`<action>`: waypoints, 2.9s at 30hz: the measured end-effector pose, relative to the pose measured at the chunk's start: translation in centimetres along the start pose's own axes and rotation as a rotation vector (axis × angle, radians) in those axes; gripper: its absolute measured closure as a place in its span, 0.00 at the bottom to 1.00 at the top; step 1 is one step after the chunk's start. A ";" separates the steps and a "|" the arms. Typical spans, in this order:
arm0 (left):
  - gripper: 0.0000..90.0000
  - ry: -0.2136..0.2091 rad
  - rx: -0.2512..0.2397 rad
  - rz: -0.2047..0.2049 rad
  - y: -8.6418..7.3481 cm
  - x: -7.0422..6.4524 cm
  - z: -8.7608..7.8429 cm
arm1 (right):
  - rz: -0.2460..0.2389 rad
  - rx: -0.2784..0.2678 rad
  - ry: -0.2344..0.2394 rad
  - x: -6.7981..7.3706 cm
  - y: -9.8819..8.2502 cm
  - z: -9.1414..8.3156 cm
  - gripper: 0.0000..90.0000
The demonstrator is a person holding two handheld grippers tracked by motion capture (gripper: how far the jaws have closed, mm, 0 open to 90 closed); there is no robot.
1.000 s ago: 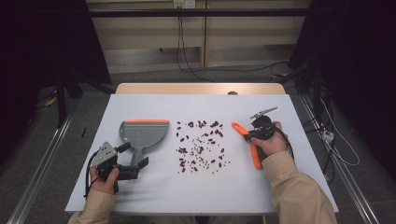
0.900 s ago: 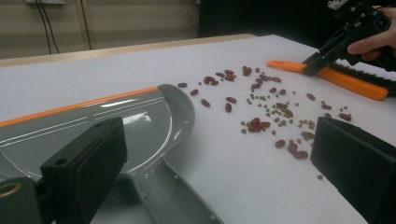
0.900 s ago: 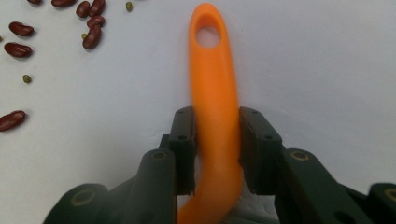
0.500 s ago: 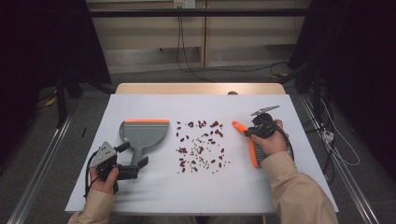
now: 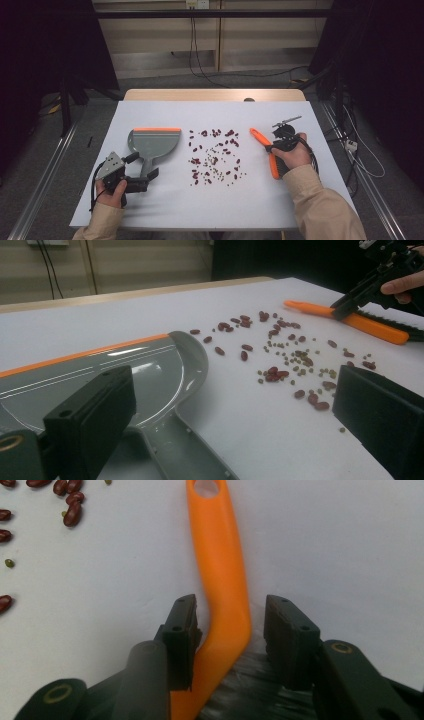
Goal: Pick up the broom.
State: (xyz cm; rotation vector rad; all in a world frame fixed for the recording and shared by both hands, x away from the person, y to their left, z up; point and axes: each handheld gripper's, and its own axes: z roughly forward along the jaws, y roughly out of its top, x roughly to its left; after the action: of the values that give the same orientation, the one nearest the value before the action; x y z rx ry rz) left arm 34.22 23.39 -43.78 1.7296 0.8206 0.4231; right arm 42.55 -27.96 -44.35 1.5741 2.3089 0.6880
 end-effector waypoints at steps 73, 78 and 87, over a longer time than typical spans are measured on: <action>0.28 -0.320 0.084 0.053 6.6 -13.9 15.3 | 0.072 -0.781 0.274 5.9 0.9 -8.4 0.79; 0.40 -0.290 0.104 0.034 6.4 -13.9 17.0 | 0.052 -0.769 0.293 8.0 1.9 -7.7 0.79; 0.76 -0.220 0.143 0.023 6.4 -13.2 16.6 | 0.015 -0.748 0.302 10.5 3.0 -6.8 0.79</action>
State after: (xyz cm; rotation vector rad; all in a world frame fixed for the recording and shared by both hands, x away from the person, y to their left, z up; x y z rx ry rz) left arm 37.85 1.70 -41.34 1.8808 0.6858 0.1876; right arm 37.85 -18.92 -36.50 1.1795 1.8472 1.6435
